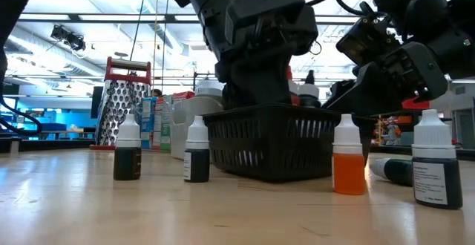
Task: Pick & Place Kitchen Items
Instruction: Adjust the blue food coloring bottle on the black bin
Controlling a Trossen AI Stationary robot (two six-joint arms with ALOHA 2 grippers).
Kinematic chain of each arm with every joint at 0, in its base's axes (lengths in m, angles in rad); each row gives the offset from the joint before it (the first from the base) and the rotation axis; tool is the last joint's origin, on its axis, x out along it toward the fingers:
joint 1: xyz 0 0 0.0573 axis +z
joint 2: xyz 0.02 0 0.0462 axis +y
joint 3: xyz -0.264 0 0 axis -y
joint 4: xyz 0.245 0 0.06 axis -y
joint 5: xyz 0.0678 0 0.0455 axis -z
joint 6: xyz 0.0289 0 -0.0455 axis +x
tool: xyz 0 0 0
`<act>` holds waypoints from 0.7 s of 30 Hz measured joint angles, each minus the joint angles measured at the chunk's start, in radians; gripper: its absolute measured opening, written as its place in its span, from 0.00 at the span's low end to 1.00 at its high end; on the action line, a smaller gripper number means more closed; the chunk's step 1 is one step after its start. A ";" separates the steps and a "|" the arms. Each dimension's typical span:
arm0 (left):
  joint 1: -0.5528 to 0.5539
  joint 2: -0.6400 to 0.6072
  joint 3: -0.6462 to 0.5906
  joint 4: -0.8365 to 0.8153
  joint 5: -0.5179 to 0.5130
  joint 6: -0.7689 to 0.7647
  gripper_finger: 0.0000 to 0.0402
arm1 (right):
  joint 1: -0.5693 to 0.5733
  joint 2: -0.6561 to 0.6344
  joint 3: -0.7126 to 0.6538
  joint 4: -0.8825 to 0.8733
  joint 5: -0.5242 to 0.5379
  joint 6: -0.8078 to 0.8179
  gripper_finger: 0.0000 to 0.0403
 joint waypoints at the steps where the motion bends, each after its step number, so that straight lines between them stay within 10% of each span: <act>1: 0.000 0.000 0.000 -0.003 0.000 0.000 0.40 | 0.000 0.000 0.000 0.006 0.000 -0.001 0.60; 21: -0.013 -0.058 0.003 -0.050 0.032 -0.019 0.41 | 0.000 -0.011 0.000 0.125 0.000 -0.029 0.60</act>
